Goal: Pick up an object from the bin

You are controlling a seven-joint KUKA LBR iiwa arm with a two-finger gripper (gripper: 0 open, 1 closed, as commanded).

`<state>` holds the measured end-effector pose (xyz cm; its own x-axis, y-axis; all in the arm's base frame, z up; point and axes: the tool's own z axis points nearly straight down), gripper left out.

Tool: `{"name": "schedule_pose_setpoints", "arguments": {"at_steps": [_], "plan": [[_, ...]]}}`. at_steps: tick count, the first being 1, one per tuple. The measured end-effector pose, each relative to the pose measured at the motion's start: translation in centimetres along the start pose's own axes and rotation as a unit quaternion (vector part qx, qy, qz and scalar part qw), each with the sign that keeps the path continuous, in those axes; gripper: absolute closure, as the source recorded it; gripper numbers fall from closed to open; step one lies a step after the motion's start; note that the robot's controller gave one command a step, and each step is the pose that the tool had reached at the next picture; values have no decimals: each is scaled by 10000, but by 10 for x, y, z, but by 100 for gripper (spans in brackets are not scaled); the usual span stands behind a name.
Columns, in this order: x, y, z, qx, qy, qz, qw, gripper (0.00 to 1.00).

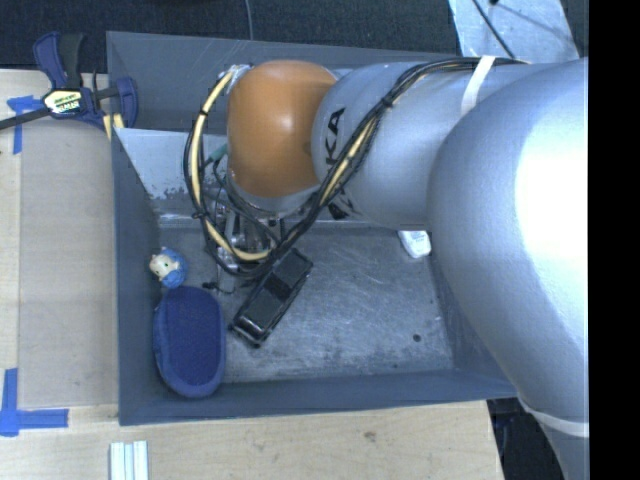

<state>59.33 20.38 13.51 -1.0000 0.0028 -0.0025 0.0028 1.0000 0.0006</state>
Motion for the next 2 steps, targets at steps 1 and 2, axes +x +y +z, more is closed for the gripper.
{"name": "schedule_pose_setpoints", "arguments": {"at_steps": [1, 2], "plan": [[79, -97, 32, -56, -58, -862, 9962, 0], [40, -100, 36, -66, -21, -928, 9957, 0]]}}
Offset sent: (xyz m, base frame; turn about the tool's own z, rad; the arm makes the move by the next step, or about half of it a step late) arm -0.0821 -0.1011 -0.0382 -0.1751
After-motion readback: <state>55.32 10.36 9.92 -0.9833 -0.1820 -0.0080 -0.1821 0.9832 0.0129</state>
